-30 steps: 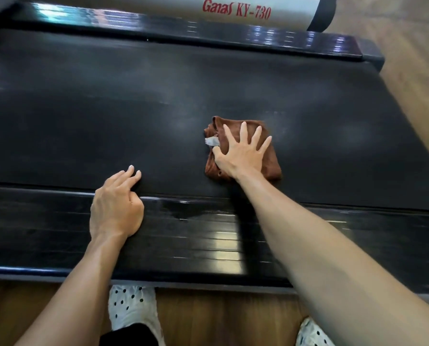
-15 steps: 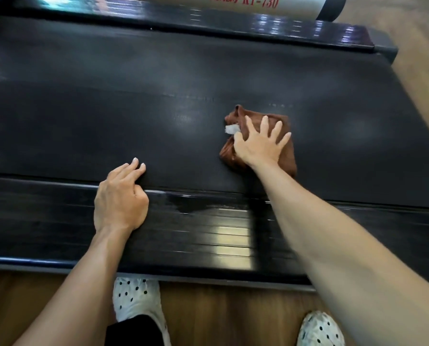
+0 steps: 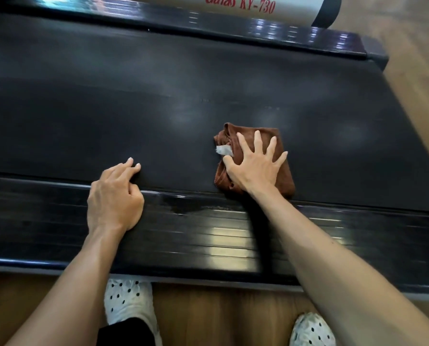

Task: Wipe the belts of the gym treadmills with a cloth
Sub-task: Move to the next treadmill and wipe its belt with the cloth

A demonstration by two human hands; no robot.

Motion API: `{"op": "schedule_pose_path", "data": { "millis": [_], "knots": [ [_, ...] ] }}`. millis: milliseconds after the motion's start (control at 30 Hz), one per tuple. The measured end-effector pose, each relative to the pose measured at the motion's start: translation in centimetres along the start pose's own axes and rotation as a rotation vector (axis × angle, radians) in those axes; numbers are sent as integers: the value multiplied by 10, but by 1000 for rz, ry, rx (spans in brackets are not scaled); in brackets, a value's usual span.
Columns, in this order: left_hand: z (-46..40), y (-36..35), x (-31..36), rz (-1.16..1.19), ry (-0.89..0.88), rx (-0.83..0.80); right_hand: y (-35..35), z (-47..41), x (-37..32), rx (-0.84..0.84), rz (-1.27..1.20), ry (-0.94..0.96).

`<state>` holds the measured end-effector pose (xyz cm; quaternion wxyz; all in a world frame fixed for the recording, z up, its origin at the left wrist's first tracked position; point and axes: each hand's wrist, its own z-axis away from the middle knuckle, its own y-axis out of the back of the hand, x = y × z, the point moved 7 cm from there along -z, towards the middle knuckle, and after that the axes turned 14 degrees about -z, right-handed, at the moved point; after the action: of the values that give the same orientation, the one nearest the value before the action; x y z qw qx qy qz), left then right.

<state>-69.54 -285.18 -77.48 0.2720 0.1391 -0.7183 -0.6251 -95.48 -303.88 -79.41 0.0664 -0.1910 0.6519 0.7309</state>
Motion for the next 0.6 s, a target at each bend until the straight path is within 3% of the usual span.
{"op": "schedule_pose_path", "data": {
  "millis": [600],
  "knots": [
    [-1,-2,1,-10,-23,0,6,2,-1,1,-5,8]
  ]
}}
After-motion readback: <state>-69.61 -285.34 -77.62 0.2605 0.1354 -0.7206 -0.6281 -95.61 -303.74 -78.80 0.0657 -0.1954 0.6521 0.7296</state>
